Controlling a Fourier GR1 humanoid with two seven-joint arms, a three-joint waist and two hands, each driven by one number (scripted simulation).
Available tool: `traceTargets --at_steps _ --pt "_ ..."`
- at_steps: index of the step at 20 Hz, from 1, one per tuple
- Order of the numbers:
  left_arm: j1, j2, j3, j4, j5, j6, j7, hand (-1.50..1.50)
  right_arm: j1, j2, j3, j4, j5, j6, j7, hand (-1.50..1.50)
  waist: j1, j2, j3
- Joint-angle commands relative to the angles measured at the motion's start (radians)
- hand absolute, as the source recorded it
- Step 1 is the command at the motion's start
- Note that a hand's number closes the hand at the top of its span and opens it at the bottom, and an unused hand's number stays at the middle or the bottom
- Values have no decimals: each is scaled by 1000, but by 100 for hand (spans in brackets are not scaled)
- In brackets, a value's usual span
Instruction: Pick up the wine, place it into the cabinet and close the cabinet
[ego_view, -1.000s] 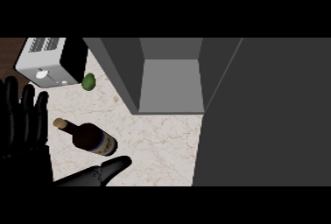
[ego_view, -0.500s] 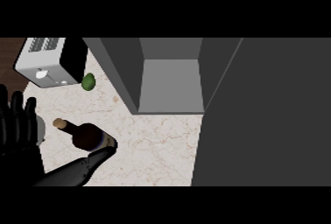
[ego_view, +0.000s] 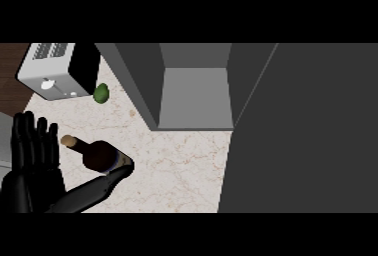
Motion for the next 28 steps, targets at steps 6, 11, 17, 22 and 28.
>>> traceTargets --at_steps 6,11,17,22,28 --pt "62 -7 79 173 170 -33 -256 -150 -66 -7 -17 -56 -63 -39 93 -150 2 0 0" --pt "182 -20 93 257 276 -115 -456 -150 48 5 -8 -94 -76 9 26 -150 5 1 1" --pt "113 -26 82 406 334 -81 -531 -150 -76 5 46 -116 -30 -65 151 -150 -3 -2 -1" --pt "125 -26 99 571 430 -139 -689 -150 -65 -7 -23 -53 -89 -23 73 -150 0 1 0" --pt "84 -21 219 688 477 -231 -743 -150 -11 10 20 -112 -37 -45 83 -150 0 1 0"
